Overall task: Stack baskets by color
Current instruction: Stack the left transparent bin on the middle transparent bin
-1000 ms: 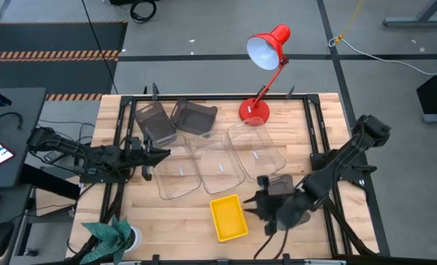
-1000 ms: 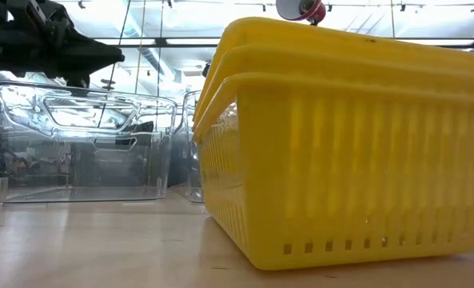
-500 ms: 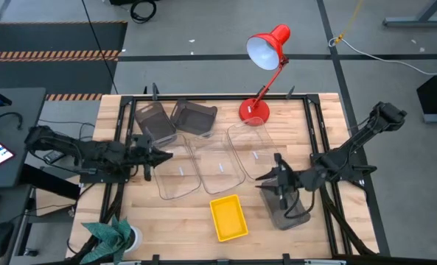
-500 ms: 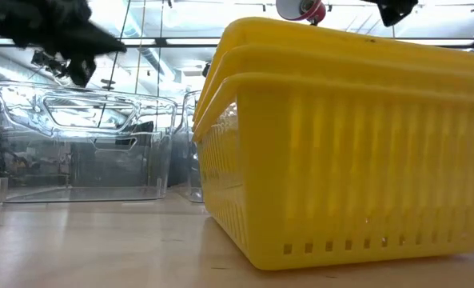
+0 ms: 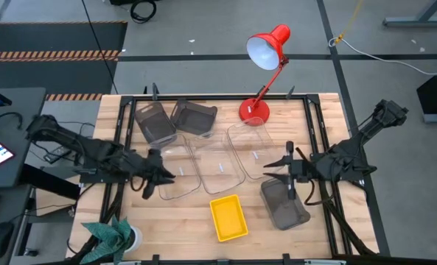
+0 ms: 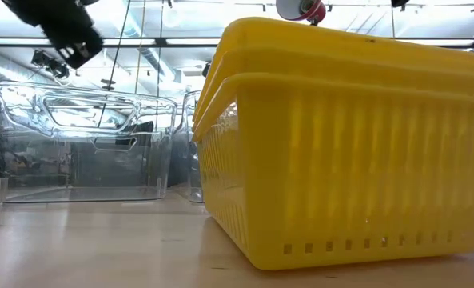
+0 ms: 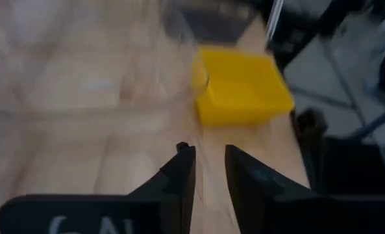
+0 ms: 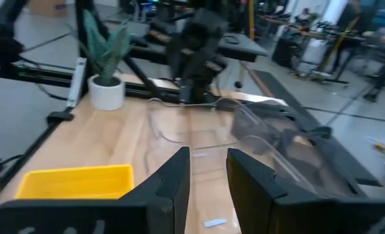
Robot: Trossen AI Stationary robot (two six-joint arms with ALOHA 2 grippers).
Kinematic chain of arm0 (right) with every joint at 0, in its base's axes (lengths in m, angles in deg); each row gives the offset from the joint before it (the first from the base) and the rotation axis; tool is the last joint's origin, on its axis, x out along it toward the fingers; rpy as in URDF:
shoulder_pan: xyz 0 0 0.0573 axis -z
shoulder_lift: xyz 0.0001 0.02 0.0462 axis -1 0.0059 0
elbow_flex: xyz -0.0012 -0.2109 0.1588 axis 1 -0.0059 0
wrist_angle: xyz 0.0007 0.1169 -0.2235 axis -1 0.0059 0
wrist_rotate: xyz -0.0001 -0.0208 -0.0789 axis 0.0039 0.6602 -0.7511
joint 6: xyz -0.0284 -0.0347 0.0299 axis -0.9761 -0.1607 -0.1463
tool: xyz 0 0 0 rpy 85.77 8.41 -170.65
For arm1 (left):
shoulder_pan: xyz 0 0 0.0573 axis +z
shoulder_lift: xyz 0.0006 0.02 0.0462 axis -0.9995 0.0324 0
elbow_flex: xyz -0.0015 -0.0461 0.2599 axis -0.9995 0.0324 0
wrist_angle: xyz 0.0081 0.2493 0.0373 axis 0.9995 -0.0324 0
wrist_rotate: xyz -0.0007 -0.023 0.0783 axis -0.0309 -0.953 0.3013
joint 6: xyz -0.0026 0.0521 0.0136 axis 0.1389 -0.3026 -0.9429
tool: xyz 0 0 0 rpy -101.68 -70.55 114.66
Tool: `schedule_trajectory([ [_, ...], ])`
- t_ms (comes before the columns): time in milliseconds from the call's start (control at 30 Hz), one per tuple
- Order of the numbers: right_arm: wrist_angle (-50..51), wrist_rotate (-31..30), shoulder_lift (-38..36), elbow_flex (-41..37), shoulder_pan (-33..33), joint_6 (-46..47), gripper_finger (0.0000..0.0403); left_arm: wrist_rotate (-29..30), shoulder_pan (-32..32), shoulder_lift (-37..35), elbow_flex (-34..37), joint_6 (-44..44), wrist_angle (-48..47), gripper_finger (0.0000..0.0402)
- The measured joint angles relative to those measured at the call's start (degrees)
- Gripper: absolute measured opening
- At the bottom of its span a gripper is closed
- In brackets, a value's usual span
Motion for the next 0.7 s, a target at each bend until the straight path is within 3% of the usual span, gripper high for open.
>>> schedule_trajectory([
  [267, 0.12, -3.48, -0.11, 0.02, 1.57, -1.83, 0.0107, 3.88, -5.87, 9.67, -4.89, 1.46, -5.98, 0.0093],
  [700, -0.34, -3.39, -0.09, 0.04, 6.19, -0.91, 0.0107, 4.62, -6.59, 21.97, -17.37, 7.34, -22.80, 0.0093],
])
